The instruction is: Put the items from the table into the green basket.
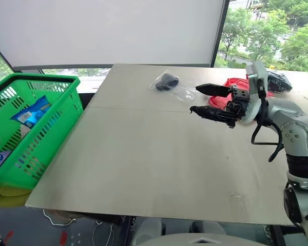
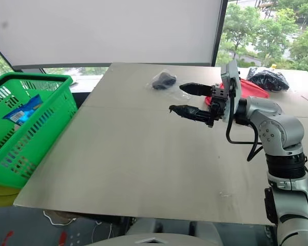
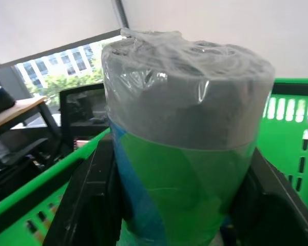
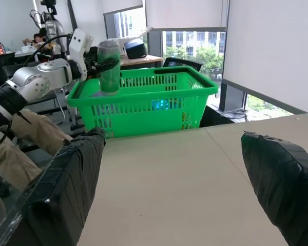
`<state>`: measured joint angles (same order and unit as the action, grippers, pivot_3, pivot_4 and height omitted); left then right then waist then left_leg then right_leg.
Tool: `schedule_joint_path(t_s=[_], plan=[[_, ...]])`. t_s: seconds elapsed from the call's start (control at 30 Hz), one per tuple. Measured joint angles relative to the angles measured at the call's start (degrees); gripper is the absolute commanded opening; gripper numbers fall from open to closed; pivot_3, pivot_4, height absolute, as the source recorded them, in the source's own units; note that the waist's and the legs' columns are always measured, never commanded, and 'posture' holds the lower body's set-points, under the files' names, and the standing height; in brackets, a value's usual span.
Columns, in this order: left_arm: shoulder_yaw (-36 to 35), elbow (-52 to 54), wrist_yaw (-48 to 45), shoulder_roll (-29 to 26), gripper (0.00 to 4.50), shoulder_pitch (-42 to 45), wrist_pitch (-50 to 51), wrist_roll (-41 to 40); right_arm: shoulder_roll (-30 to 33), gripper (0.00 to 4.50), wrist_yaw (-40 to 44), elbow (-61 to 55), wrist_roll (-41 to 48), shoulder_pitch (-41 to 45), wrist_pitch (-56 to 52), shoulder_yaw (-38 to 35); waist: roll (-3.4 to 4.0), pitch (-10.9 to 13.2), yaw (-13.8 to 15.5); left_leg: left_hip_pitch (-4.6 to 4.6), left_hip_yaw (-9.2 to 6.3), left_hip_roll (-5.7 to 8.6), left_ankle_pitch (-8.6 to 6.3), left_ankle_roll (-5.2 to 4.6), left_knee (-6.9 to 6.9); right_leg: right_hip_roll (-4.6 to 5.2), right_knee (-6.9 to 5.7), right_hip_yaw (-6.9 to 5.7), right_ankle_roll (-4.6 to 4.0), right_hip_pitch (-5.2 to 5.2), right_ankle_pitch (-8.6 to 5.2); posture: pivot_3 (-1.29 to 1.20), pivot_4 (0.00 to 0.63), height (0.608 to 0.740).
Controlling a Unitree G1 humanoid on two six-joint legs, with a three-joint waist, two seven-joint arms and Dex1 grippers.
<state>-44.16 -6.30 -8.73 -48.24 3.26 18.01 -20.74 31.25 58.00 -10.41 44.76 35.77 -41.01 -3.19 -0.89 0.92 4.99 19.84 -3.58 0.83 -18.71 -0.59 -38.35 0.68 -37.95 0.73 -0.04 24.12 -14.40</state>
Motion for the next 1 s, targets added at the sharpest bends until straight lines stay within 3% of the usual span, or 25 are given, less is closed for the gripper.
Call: schedule_joint_path(t_s=[0.03,0.07,0.27,0.47,0.6,0.83,1.0], plan=[[0.0,0.1,-0.5,0.3,4.28,0.6,-0.2,0.0,0.0,4.5,0.0,-0.1,0.1,0.0,0.0,0.0,0.0,0.0,0.0,0.02,0.0,0.0,0.0,0.0,0.01,0.0,0.0,0.0,0.0,0.03,0.0,0.11,0.0,0.74],[0.0,0.1,-0.8,0.3,4.44,1.0,-0.6,0.1,0.0,4.5,-0.1,-0.3,0.1,-0.1,0.0,0.0,0.0,0.0,-0.1,0.03,0.01,0.0,0.0,-0.01,0.02,0.0,0.0,0.01,0.0,0.04,0.0,0.11,0.0,0.74],[0.0,0.7,-2.2,0.9,4.44,1.2,-1.3,0.9,0.3,4.5,-0.8,-1.2,0.7,-1.4,0.1,-0.1,0.0,0.0,-1.1,0.0,0.03,0.0,-0.06,-0.11,0.03,0.02,-0.05,0.04,0.0,0.04,0.01,0.1,0.0,0.74],[4.8,18.3,-12.7,11.2,4.44,-6.6,3.4,-11.9,3.0,4.5,-1.2,-1.3,-5.9,-12.4,6.3,-0.2,-0.19,-0.2,-0.9,0.08,0.14,0.05,-0.07,-0.12,0.0,0.18,0.01,0.03,0.03,0.03,0.02,0.1,0.0,0.74],[15.6,33.3,-17.0,16.7,4.44,-16.6,8.3,-17.6,4.4,4.5,-1.8,1.0,-14.2,-23.7,15.4,-0.1,-0.18,-0.2,-1.1,-0.04,0.22,0.04,-0.16,-0.29,0.01,0.15,-0.02,0.11,0.03,-0.04,0.01,0.09,0.0,0.74],[30.1,36.0,-17.5,19.8,4.44,-25.8,6.1,-7.4,3.9,4.5,-3.9,9.4,-23.4,-33.7,31.2,-0.4,0.75,0.0,-1.3,-1.04,0.41,-0.06,-0.19,-0.37,0.01,-0.21,-0.07,0.34,-0.01,-1.02,-0.05,0.06,0.0,0.74],[32.3,33.0,-19.3,20.5,4.44,-26.3,2.4,-3.7,3.1,4.5,-5.6,13.2,-26.5,-36.0,38.1,-0.7,0.9,0.1,-1.4,-1.24,0.52,-0.12,-0.2,-0.39,0.0,-0.61,0.03,0.51,0.01,-1.45,-0.08,0.04,0.0,0.74]])
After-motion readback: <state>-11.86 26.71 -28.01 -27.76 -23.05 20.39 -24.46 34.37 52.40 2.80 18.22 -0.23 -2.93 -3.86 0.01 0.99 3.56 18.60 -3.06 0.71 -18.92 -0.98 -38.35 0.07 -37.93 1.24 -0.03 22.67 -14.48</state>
